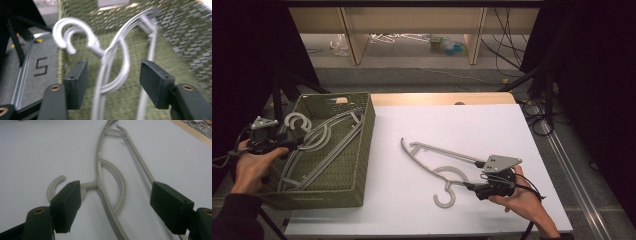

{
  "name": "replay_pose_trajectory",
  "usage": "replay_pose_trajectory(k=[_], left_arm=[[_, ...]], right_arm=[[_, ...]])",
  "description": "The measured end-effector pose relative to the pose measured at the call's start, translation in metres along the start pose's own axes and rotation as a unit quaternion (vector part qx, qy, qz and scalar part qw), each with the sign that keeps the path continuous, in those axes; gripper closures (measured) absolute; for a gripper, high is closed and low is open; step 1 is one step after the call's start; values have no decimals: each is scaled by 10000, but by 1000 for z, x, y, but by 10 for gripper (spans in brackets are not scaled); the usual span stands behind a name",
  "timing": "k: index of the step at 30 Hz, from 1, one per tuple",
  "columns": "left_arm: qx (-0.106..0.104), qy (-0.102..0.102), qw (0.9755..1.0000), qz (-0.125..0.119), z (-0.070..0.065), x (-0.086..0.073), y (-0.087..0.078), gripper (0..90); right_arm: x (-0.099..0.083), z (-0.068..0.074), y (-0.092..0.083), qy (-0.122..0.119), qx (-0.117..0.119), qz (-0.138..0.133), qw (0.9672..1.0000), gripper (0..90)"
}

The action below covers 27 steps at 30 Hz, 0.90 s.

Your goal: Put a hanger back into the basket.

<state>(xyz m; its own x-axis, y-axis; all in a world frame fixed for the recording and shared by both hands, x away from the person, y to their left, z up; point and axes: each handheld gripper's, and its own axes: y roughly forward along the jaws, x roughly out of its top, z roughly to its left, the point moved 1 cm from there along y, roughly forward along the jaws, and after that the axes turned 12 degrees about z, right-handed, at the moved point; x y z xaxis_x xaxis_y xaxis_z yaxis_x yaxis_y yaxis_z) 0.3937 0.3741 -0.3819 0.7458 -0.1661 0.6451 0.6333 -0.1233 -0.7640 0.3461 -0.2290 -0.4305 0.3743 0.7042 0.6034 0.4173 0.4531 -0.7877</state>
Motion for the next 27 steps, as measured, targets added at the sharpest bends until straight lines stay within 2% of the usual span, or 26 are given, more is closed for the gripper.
replay_pose_trajectory(k=[2,5,6,7,8,9,10,11,13,17,18,20,21,22,23,24,26,27], left_arm=[[-79,58,9997,-213,-10,-1,-7,360],[-270,192,9980,-539,-32,-6,-16,336],[-485,286,9964,-634,-43,-9,-19,322],[-798,360,9930,-792,-54,-12,-19,285],[-998,427,9901,-888,-61,-15,-20,278],[-998,427,9901,-888,-61,-15,-20,275],[-1142,530,9872,-974,-73,-18,-22,233],[-1264,526,9852,-1031,-82,-21,-23,233],[-1689,469,9761,-1282,-108,-28,-24,216],[-1818,699,9694,-1495,-135,-34,-25,205],[-1818,699,9694,-1495,-135,-34,-25,204],[-2090,824,9616,-1576,-152,-40,-24,196],[-2090,824,9616,-1576,-152,-40,-24,182],[-2224,898,9573,-1616,-157,-42,-24,182],[-2284,972,9547,-1640,-163,-44,-24,176],[-2261,1035,9550,-1619,-168,-47,-25,174],[-2335,1113,9519,-1643,-178,-52,-26,167],[-2312,1170,9527,-1588,-182,-55,-26,167]], right_arm=[[0,1,1,9,7,-12,10000,256],[0,1,2,6,8,19,10000,256],[-1,0,2,9,-3,23,10000,256],[-1,0,3,12,-11,26,10000,256],[-1,0,3,-5,-23,-11,10000,256],[-1,0,2,50,-13,15,10000,256],[-1,-1,2,44,-58,-46,10000,256],[-1,-1,2,44,-58,-46,10000,256],[-1,-2,2,144,-114,-145,9997,254],[-2,-3,1,175,-157,-209,9995,254],[-2,-3,2,197,-168,-251,9993,254],[-3,-3,2,228,-146,-241,9993,254],[-3,-3,3,219,-133,-263,9993,254],[-3,-3,3,219,-133,-263,9993,254],[-4,-2,2,253,-129,-241,9993,254],[-4,-2,2,251,-141,-250,9993,254],[-5,-2,2,247,-107,-254,9993,251],[-5,-3,1,237,-150,-279,9992,251]])
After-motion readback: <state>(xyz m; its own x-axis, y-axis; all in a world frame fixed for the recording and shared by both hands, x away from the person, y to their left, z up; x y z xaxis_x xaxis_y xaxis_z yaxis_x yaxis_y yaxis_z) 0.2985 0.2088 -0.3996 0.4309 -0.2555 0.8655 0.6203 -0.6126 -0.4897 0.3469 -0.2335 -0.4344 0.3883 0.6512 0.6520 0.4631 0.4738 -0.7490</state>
